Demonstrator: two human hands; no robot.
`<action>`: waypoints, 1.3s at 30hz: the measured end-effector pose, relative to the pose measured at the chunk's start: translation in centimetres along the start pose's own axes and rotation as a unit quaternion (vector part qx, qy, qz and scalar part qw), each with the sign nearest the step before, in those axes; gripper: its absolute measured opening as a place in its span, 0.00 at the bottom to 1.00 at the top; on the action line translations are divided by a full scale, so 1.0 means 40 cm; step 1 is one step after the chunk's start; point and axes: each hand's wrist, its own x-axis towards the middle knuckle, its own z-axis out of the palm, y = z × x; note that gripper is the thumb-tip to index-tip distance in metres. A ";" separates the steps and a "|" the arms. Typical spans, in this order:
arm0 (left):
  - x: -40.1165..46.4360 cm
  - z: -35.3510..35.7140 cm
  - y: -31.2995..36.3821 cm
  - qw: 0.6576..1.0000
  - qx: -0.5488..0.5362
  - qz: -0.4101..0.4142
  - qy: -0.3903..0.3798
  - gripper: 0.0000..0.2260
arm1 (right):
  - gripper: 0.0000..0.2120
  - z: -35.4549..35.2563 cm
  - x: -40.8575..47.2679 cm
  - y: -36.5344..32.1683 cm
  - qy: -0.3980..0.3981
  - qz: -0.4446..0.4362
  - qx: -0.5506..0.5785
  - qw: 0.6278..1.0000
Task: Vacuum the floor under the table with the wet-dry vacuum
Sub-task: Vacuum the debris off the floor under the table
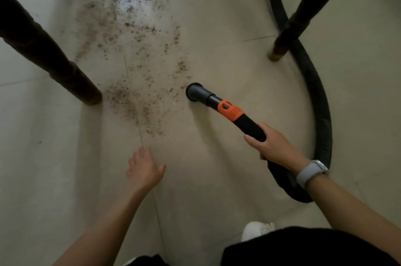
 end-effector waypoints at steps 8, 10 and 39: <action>-0.003 0.026 -0.073 0.998 0.042 -0.006 -0.054 0.39 | 0.34 0.068 0.071 -0.063 0.114 -0.058 -0.272 0.954; 0.000 0.029 -0.086 0.997 0.054 0.001 -0.049 0.39 | 0.32 0.059 0.092 -0.060 0.142 -0.067 -0.299 0.941; -0.020 0.049 -0.092 0.997 0.076 0.001 -0.006 0.41 | 0.12 0.063 0.057 -0.036 -0.008 -0.090 -0.260 0.961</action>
